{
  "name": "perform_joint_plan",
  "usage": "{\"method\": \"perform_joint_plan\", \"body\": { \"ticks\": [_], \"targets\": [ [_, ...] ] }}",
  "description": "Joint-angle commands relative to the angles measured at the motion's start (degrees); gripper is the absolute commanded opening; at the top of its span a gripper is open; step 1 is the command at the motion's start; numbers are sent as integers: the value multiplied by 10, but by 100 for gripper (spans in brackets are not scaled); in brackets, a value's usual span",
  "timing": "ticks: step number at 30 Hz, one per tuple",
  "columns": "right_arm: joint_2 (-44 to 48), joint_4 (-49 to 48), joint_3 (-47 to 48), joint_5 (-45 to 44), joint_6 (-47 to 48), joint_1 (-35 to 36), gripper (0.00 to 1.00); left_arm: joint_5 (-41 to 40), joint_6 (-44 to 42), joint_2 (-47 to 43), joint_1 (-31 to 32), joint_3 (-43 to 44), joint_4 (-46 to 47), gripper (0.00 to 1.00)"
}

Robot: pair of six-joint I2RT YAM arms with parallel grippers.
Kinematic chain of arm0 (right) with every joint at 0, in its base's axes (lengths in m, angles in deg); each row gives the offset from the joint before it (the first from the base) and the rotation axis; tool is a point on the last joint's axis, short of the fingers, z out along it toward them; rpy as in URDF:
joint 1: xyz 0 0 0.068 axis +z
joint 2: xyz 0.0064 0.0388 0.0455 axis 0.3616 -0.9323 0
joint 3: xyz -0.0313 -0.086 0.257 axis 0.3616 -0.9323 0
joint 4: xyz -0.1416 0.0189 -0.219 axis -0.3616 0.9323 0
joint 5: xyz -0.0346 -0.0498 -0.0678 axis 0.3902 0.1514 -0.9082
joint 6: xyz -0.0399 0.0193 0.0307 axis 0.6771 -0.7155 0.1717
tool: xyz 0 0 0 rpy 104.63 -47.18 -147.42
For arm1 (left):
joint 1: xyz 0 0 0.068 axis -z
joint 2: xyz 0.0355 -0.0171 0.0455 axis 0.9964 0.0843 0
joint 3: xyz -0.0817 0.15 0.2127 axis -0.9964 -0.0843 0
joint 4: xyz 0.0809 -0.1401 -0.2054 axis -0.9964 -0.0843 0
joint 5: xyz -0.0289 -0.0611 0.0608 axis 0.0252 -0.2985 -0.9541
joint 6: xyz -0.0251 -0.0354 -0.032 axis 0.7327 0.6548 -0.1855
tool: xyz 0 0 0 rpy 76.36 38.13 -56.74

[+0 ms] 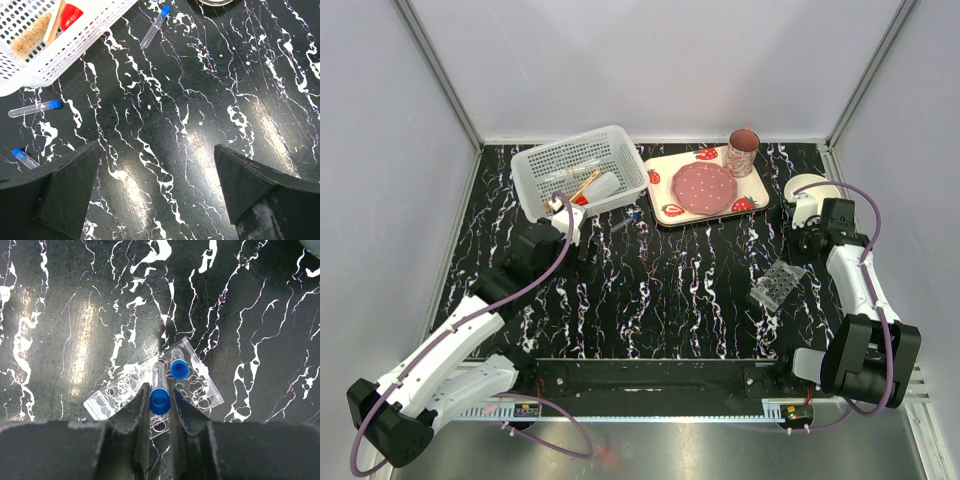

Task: Organize the chemistry lab equipment

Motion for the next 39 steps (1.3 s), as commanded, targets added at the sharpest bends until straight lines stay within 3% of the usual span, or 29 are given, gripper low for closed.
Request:
{"method": "perform_joint_plan", "body": {
  "ticks": [1,23,33,39],
  "targets": [
    [-3,-13,1,11,4,-1,20,-11,-6,-1,0,-3,22,99],
    [-41,-12,-3,28,6,-1,26,-7,-7,5,0,-4,21,99],
    [10,15,-2,38,22,-1,46,-4,-7,6,0,-4,22,99],
    [104,31,15,33,24,-1,61,6,-8,-2,0,-7,26,99]
  ]
}}
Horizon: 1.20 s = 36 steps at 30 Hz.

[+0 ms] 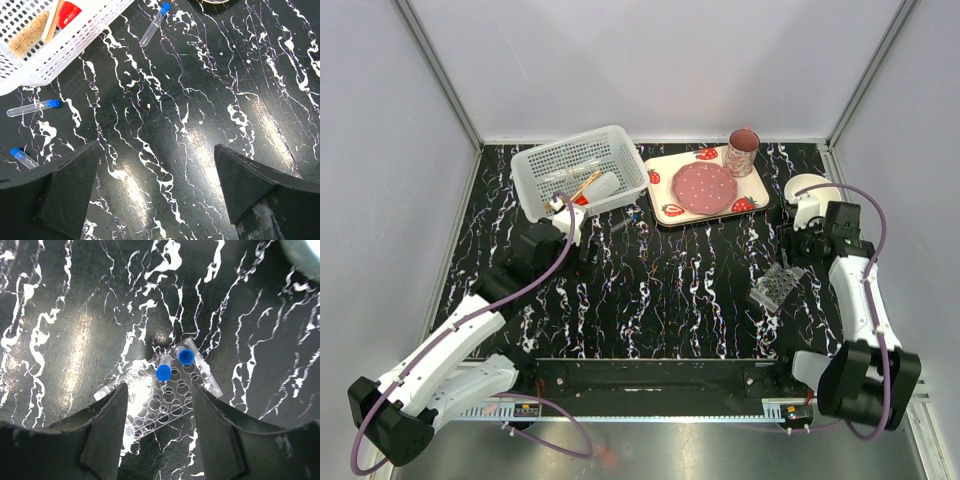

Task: Organize the chemistry lab equipment

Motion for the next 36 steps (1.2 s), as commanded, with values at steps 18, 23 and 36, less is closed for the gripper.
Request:
{"method": "perform_joint_plan", "body": {
  "ticks": [18,23,36],
  "targets": [
    [93,42,32,391,16,-1,99,-4,-25,115,-36,45,-6,99],
    [111,43,22,375,30,-1,100,-72,-30,191,-58,81,-33,99],
    [133,42,24,364,29,-1,99,5,119,179,-250,52,2,99]
  ]
}}
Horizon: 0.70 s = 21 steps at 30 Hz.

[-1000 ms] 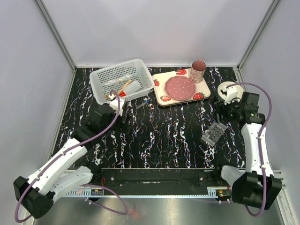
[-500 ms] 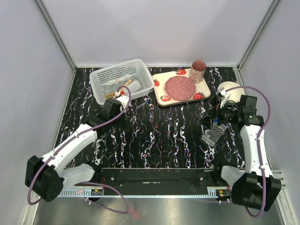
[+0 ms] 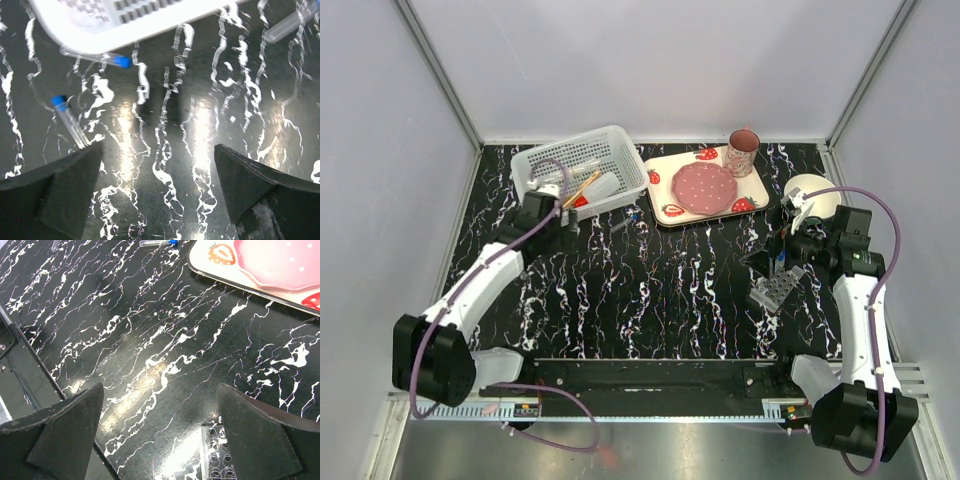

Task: Organize the chemistry lab equipment

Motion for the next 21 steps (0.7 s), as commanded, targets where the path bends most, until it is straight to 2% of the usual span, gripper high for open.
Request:
{"method": "perform_joint_plan", "body": {
  "ticks": [1,2,3,6,8,9,15,21],
  "targets": [
    [20,-14,3,9,9,1,100,68,70,-56,-119,-36,42,99],
    [20,-14,3,9,8,1,100,86,89,-62,-147,-54,48,99],
    [20,-14,3,8,9,1,100,113,98,-69,-202,-63,59,99],
    [21,-14,3,8,9,1,100,176,127,-58,-292,-87,72,99],
    [22,-14,3,8,9,1,100,184,136,-40,-321,-90,71,98],
    [21,-14,2,8,8,1,100,190,136,-18,-337,-89,69,95],
    [20,-14,3,7,9,1,100,192,127,68,-352,-64,60,82],
    [17,-14,1,6,9,1,100,184,117,133,-351,-31,52,61]
  ]
}}
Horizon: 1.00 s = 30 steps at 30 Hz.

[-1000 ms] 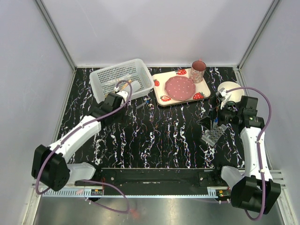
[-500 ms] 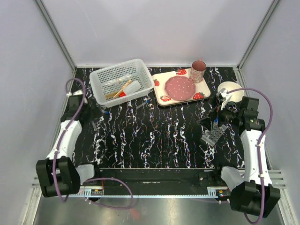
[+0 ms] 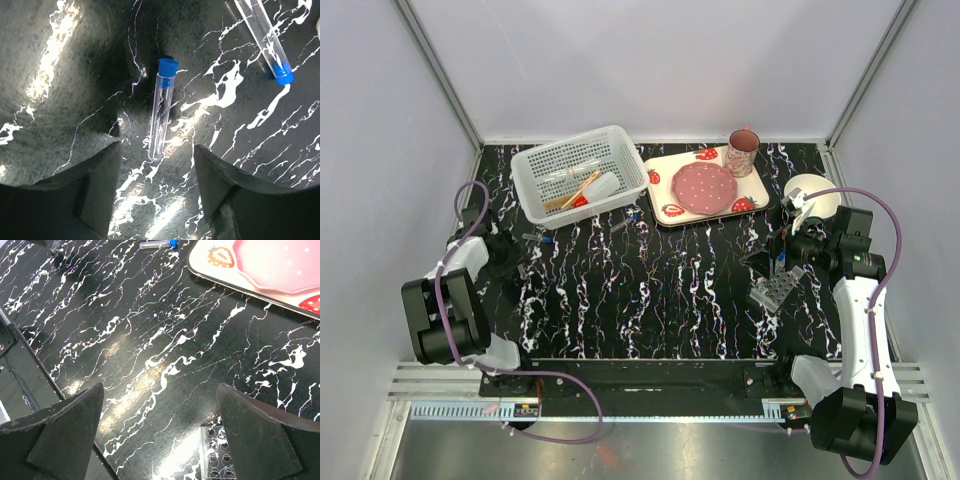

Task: Organize the chemistry lab equipment

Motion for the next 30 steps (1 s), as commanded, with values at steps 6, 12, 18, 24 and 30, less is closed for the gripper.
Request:
{"method": "perform_joint_plan", "body": {
  "ticks": [6,12,18,24,30],
  "targets": [
    [4,-14,1,8,8,1,100,6,-16,55,-1,51,5,50],
    [3,-13,1,9,8,0,100,-41,-23,75,24,59,-8,44],
    [8,-11,1,10,11,1,100,-121,-32,87,65,67,-34,34],
    [15,-8,1,10,15,1,100,-126,-39,92,86,67,-42,20],
    [23,-6,0,10,19,1,100,-75,-40,57,110,45,-42,11]
  ]
}}
